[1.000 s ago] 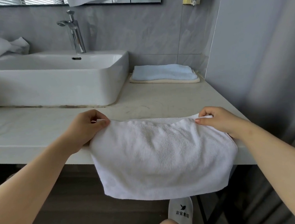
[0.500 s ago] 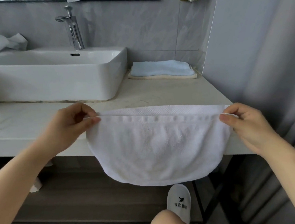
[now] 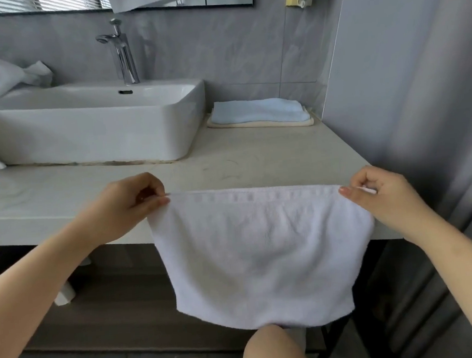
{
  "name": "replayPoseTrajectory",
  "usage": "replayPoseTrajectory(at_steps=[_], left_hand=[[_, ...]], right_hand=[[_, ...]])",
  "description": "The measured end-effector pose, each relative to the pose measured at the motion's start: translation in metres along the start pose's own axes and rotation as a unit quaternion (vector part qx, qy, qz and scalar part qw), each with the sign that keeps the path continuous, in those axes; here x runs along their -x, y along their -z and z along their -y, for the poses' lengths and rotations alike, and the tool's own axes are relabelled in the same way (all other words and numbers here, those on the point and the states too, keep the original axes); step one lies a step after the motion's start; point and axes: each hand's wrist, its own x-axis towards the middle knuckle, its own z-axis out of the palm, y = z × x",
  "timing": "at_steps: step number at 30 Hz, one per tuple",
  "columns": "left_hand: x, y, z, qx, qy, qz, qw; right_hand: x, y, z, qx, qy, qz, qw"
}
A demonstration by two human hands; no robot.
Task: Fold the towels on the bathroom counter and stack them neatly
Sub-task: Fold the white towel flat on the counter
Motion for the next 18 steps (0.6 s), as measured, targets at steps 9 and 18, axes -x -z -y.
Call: replayPoseTrajectory(at_steps=[9, 18], left_hand=[[-0.018, 0.006, -0.005, -0.185, -0.034, 0.098, 0.977], [-0.032, 0.002, -0.028, -0.339, 0.010, -0.067, 0.938]], right_hand=[[-0.012, 0.021, 0.017, 0.075, -0.052, 0.154, 0.984], [-0.034, 0.009, 0.032, 0.191, 0.017, -0.001, 0.982]])
